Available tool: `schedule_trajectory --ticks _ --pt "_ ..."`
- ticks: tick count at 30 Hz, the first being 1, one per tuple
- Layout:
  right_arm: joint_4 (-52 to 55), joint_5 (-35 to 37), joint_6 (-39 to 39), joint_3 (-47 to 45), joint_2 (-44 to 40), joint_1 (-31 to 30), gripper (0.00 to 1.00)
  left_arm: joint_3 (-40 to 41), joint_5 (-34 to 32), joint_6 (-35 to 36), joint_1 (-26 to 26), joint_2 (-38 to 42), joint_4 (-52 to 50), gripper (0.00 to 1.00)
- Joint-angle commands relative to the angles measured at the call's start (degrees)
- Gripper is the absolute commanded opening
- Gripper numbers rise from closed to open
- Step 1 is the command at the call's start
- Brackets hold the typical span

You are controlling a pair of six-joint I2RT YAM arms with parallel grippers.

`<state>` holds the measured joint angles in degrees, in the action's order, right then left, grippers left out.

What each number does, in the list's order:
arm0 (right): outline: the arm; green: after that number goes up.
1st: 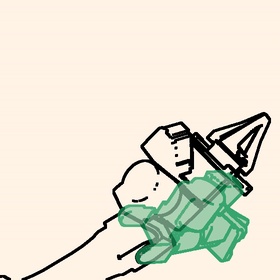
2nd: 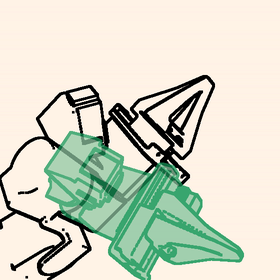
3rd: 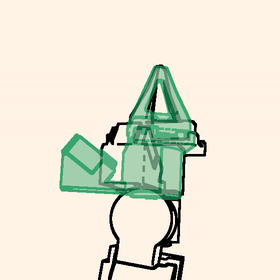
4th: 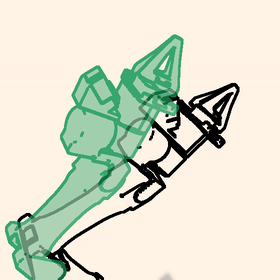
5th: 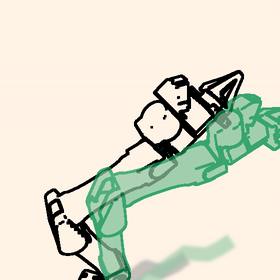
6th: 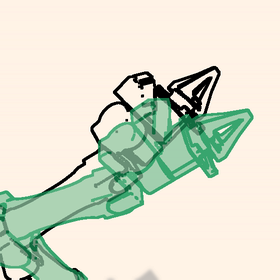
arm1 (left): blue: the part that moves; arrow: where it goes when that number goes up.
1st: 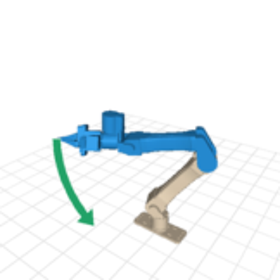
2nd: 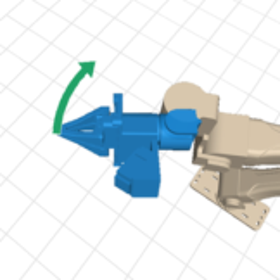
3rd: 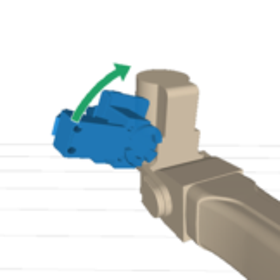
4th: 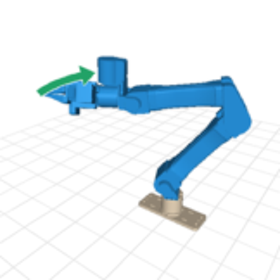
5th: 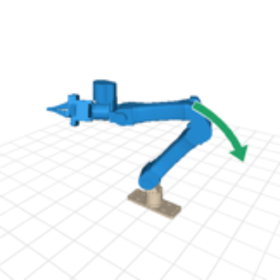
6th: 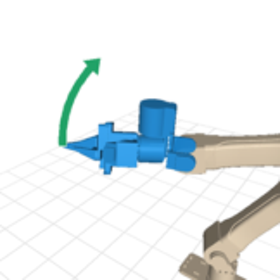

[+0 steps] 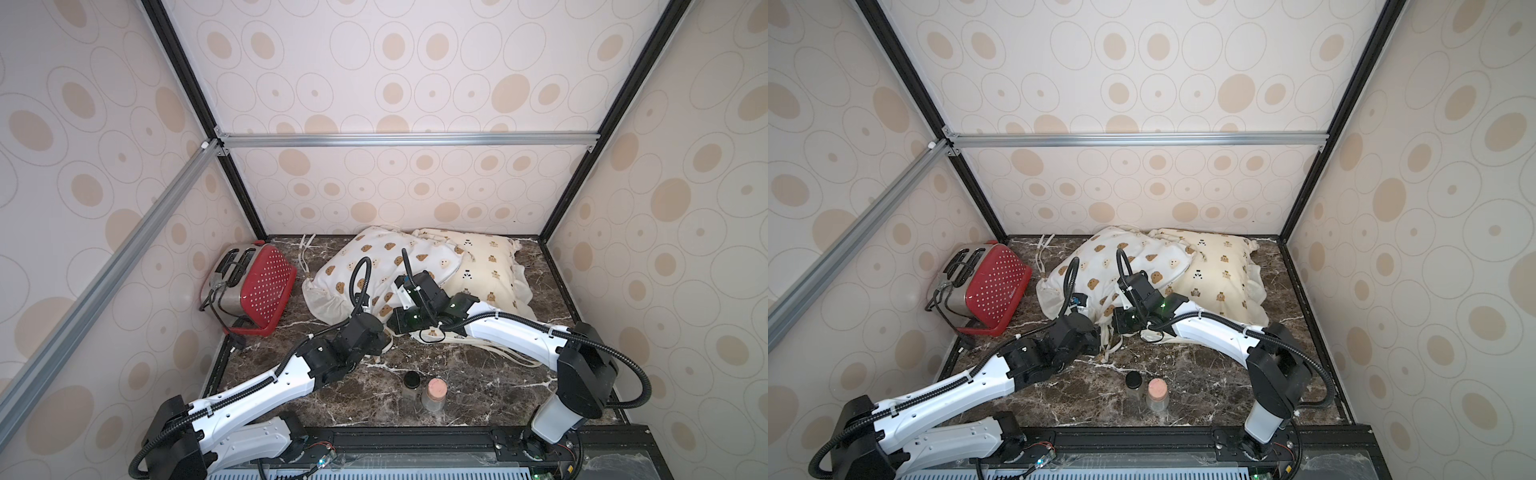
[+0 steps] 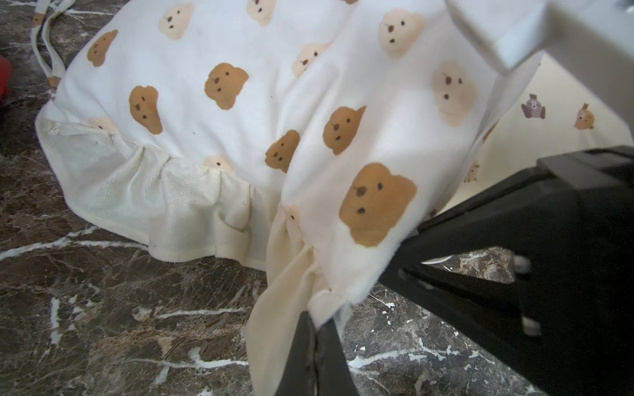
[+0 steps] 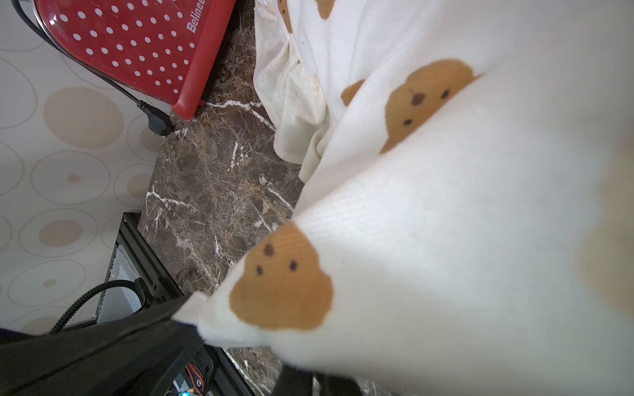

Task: Zip up pillowcases
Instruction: Zip the zipper on the pillowcase.

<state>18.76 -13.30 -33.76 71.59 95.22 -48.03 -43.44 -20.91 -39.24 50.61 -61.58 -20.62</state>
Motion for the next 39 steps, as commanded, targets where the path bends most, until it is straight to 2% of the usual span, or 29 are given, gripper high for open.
schedule_trajectory --ticks 1,3,9,27,39 --pt "1.70 1.00 0.70 1.88 0.38 0.25 0.05 -0.69 -2.20 -1.01 -0.40 1.20 -0.47 0.00" --pt "2.11 1.21 0.97 1.97 0.18 0.30 0.02 -0.75 -2.37 -1.17 -0.42 1.18 -0.56 0.00" --pt "3.89 2.48 2.16 2.41 -0.06 0.28 0.00 -0.51 -3.13 -1.52 -0.42 1.60 -0.72 0.00" --pt "9.40 10.02 4.84 3.82 -0.91 0.38 0.00 0.08 -6.64 -3.93 -0.51 3.44 -2.13 0.00" --pt "11.19 12.63 6.26 3.84 -2.29 2.52 0.00 -0.77 -11.09 -5.29 -1.58 5.82 -7.96 0.00"
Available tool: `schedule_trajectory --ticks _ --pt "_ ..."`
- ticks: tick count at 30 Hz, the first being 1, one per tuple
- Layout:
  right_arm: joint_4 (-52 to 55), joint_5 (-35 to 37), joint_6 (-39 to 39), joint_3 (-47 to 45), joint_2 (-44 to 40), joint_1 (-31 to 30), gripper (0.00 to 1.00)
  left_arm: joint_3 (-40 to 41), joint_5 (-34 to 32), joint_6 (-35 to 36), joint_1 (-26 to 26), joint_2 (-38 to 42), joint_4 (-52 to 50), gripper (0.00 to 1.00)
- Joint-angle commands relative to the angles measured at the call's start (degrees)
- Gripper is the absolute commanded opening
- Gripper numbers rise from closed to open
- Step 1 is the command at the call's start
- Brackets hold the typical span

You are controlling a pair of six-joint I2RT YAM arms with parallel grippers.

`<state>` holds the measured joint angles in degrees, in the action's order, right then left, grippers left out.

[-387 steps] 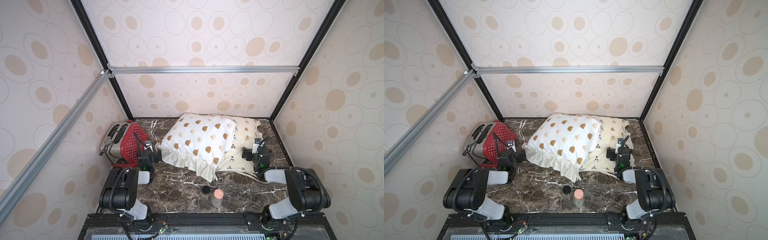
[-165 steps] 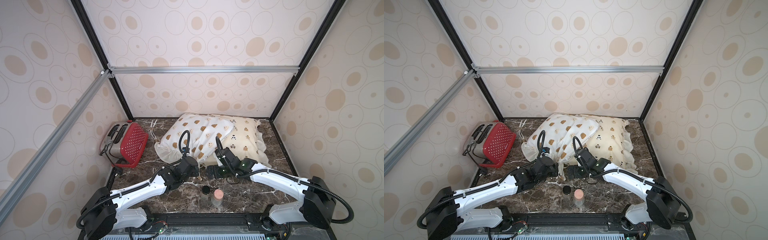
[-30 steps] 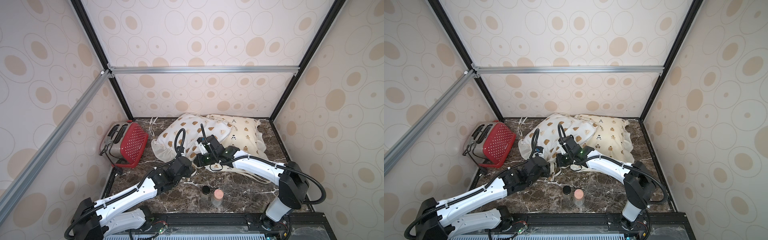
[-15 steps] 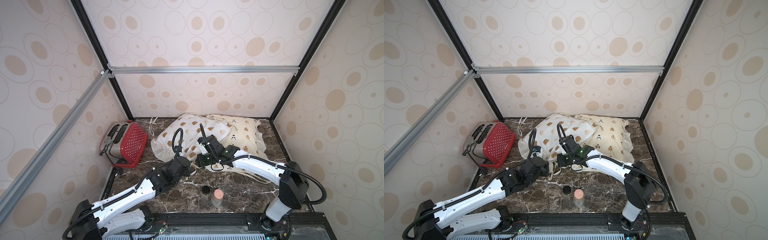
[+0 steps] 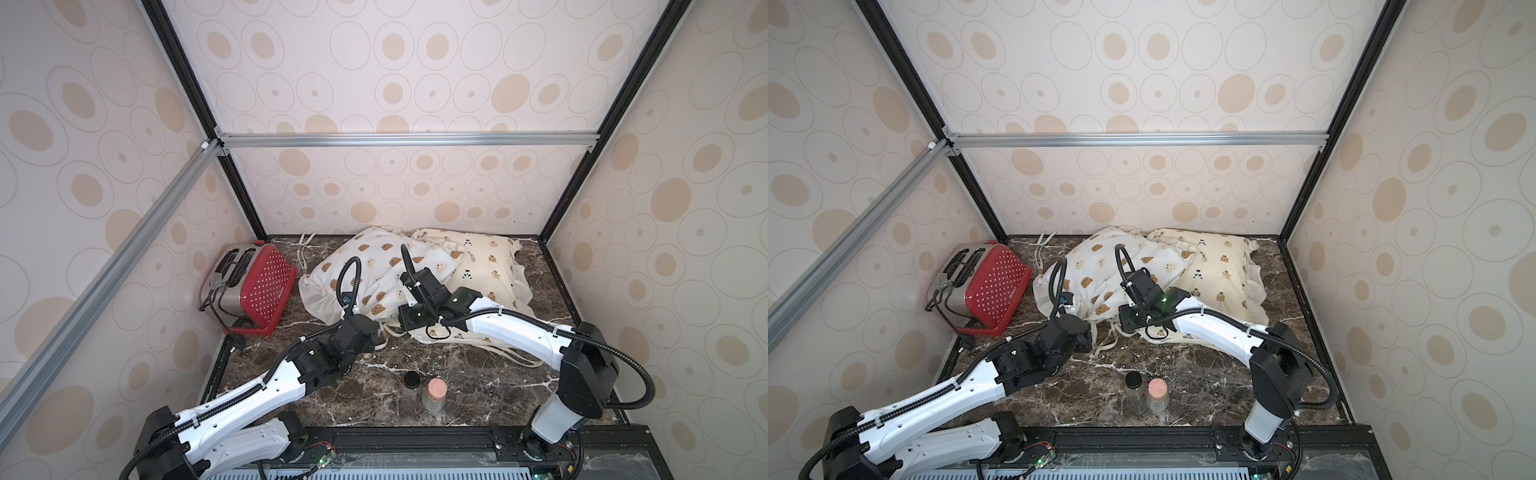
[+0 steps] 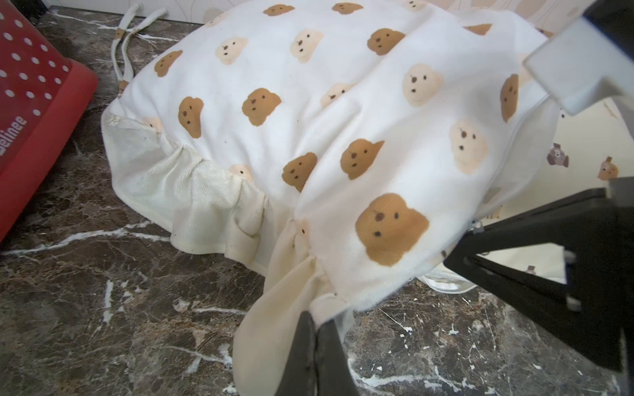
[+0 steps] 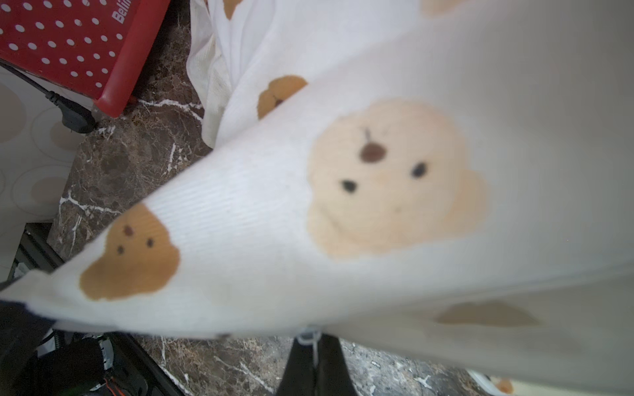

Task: Zip up pillowcases
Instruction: Zip the zipper on the pillowcase.

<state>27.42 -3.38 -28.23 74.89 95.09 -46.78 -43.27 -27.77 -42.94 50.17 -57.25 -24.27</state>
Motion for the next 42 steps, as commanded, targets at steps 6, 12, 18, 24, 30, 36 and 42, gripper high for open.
schedule_trajectory --ticks 6,12,18,24,30,36,42 --pt "2.57 3.38 1.31 -0.91 -3.24 3.09 0.00 -1.12 -4.24 -2.10 -3.30 2.82 -6.95 0.00" --pt "2.50 3.53 2.19 -1.57 -3.68 4.64 0.00 -0.99 -2.38 -1.54 -6.41 3.54 -8.02 0.00" --pt "2.76 3.90 3.25 -1.77 -3.30 6.48 0.00 -0.97 -2.60 -1.28 -8.66 3.99 -9.58 0.00" --pt "2.83 4.17 4.05 -1.77 -2.84 8.76 0.00 1.00 0.60 -1.73 -15.18 6.41 -8.93 0.00" --pt "2.79 4.50 4.99 -1.64 -2.07 10.88 0.00 1.68 1.89 -1.49 -19.10 7.60 -9.51 0.00" --pt "2.67 4.78 6.06 -1.57 -1.91 13.13 0.00 2.40 1.76 -2.41 -22.21 9.04 -10.18 0.00" --pt "2.66 4.61 7.20 -1.49 -1.75 15.54 0.00 2.46 1.68 -2.93 -24.85 9.96 -11.50 0.00"
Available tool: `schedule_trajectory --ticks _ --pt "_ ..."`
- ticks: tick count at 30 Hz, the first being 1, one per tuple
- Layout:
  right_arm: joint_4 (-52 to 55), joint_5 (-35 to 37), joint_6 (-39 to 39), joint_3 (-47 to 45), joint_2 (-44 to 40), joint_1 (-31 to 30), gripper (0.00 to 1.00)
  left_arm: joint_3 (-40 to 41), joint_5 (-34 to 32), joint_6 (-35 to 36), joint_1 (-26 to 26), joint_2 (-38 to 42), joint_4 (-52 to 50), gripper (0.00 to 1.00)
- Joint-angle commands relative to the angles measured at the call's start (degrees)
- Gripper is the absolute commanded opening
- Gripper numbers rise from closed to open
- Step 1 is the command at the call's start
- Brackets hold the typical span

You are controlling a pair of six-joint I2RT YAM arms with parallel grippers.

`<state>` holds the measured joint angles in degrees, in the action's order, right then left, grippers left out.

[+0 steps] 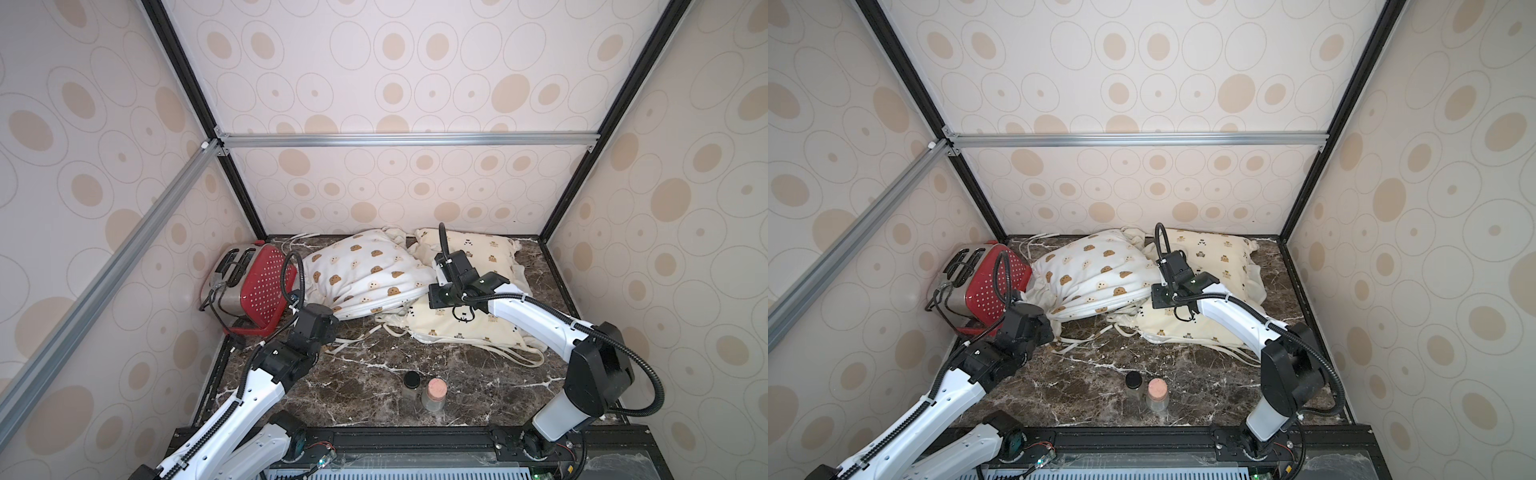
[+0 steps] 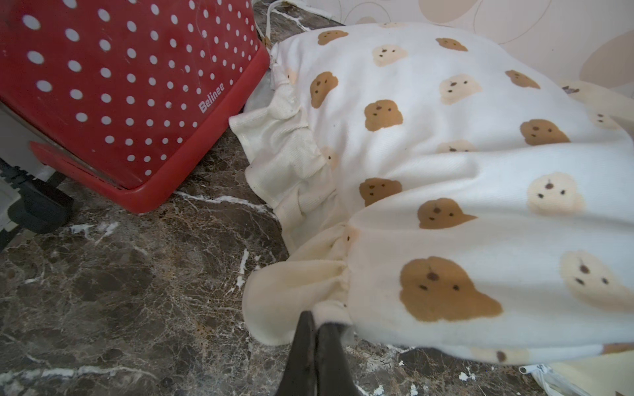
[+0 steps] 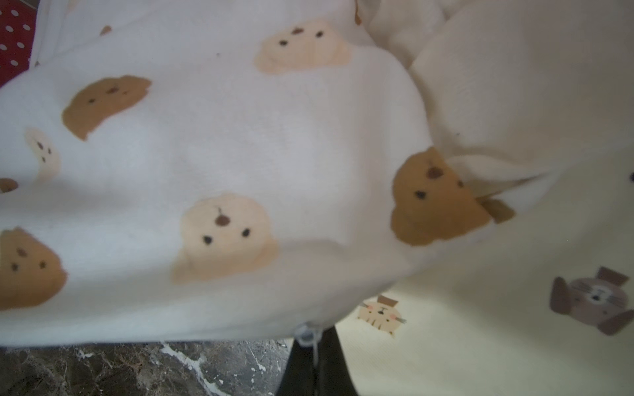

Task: Zip up pillowcases
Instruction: Zip the zipper on the pillowcase.

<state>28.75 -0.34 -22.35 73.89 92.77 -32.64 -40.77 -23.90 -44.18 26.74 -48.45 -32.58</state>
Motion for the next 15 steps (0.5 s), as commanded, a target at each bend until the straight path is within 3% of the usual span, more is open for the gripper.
schedule_trajectory --ticks 1,10,15 --pt "1.45 1.57 1.49 -0.41 0.73 1.74 0.00 -0.01 -2.41 -1.87 -1.63 1.38 -3.19 0.00" --pt "1.07 0.38 2.12 0.58 1.30 6.12 0.00 -0.56 -3.27 -3.23 -3.55 2.30 -7.35 0.00" --pt "2.72 -2.73 2.37 2.37 1.75 6.67 0.00 -0.99 -0.21 -2.48 -3.55 1.25 -2.12 0.00"
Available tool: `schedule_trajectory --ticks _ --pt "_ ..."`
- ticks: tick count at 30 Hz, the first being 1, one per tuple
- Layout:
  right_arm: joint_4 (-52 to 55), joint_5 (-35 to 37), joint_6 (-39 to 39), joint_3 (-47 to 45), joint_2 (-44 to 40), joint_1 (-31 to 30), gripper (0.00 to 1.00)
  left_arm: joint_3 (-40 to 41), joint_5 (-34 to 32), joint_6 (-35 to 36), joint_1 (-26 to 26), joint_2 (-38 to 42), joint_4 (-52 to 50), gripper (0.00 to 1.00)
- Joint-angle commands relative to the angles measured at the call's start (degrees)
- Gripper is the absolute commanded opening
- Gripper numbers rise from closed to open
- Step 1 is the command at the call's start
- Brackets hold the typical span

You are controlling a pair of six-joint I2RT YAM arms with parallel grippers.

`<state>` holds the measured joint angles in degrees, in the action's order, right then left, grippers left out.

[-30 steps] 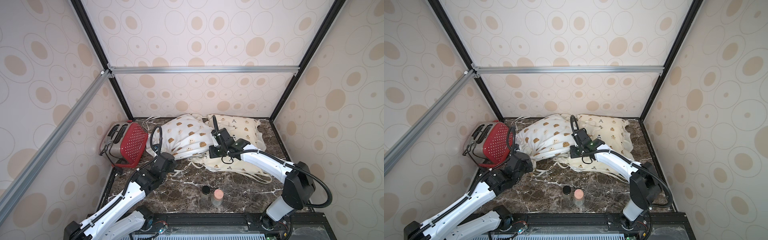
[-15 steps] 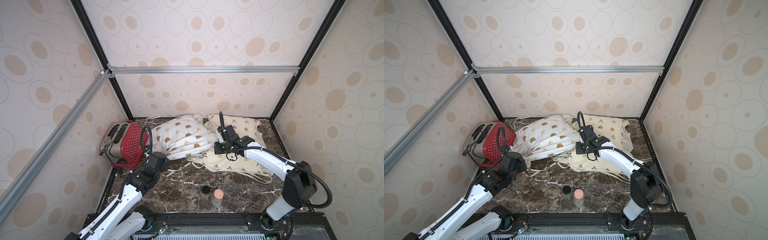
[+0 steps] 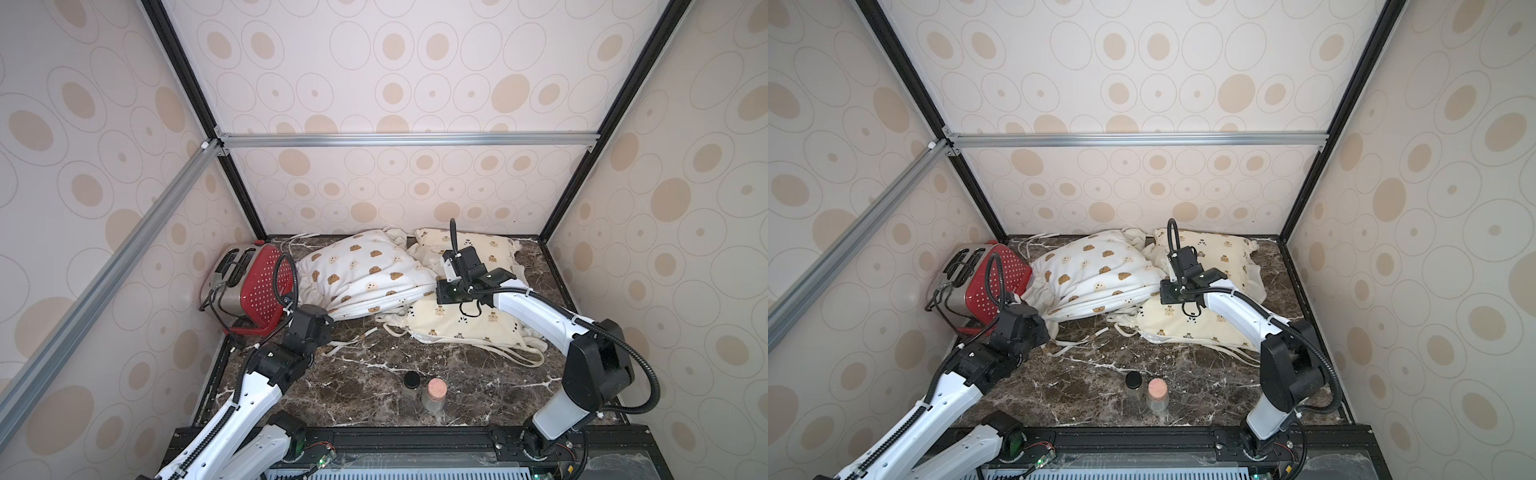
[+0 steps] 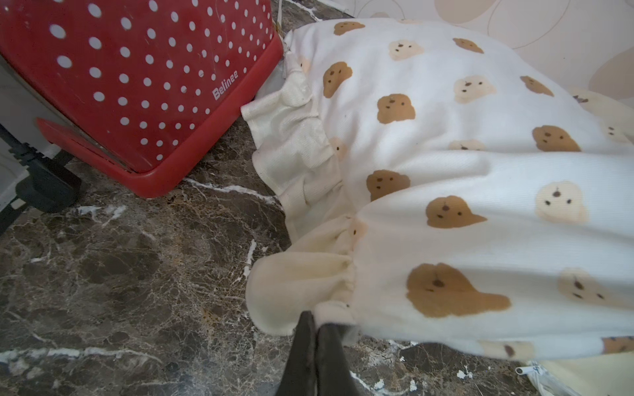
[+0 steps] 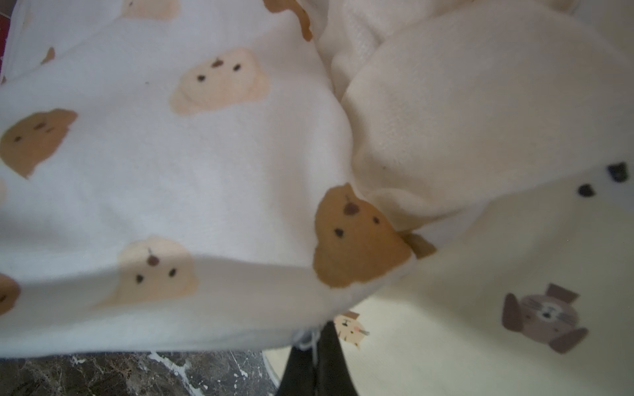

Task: Zip up pillowcases
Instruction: Zip the zipper on the pillowcase.

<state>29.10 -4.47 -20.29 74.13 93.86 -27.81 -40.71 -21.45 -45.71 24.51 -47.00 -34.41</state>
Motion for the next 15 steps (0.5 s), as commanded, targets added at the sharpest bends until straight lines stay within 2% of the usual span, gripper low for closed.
schedule_trajectory --ticks 1,5,12,15 --pt "2.80 0.85 0.30 2.34 0.63 1.79 0.00 -1.60 -2.49 -0.69 -1.32 -0.92 0.40 0.00" --pt "3.01 -2.32 -0.59 1.85 -0.52 1.66 0.00 -5.15 -2.01 1.63 -1.36 -4.46 2.80 0.00" --pt "3.89 -5.35 -2.29 0.78 -1.41 -0.43 0.00 -15.35 -5.48 7.06 -1.69 -13.44 3.10 0.00" --pt "3.34 -6.01 -3.86 -0.14 -1.32 -2.52 0.00 -18.85 -3.78 7.74 -4.27 -17.10 3.96 0.00"
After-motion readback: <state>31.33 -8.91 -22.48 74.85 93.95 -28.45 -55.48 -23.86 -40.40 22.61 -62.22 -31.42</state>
